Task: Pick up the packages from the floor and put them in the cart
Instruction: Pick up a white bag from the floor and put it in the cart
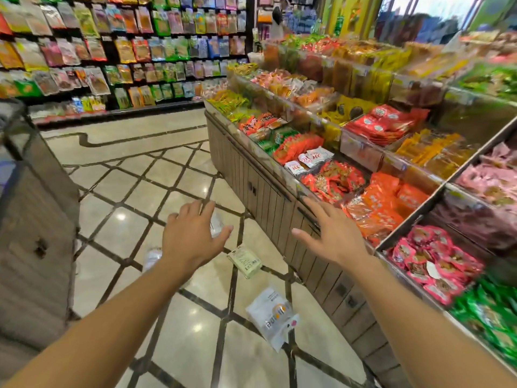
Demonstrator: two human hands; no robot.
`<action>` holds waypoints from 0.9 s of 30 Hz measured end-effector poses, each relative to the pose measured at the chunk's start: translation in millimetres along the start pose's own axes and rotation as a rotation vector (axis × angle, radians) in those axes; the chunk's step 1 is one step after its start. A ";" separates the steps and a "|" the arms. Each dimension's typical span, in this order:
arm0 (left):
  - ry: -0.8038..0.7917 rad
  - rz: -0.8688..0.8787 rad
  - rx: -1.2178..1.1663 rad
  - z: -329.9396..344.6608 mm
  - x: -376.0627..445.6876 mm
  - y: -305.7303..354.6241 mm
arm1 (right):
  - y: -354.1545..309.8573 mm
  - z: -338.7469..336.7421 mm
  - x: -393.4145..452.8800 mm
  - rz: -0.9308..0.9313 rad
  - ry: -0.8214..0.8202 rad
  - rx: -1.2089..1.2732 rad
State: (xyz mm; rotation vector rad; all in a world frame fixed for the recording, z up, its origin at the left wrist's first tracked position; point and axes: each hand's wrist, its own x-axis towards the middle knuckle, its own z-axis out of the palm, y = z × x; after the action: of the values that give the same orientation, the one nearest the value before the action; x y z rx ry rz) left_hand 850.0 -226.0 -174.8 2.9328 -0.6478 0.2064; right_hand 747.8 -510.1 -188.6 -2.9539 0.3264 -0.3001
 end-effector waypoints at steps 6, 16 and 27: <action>-0.104 0.026 -0.029 71.6 97.0 22.1 | 49.0 64.1 77.3 0.075 -0.080 0.034; -0.388 -0.128 -0.127 242.1 217.6 52.7 | 126.4 244.7 178.1 0.208 -0.250 0.202; -0.857 -0.388 -0.192 540.6 137.6 39.9 | 150.4 558.0 47.0 0.569 -0.392 0.470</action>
State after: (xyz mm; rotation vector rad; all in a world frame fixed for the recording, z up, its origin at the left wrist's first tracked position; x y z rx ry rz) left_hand 1013.3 -402.8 -679.6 2.7776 -0.1277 -1.1177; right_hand 882.3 -593.3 -746.4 -2.2670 0.8684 0.2406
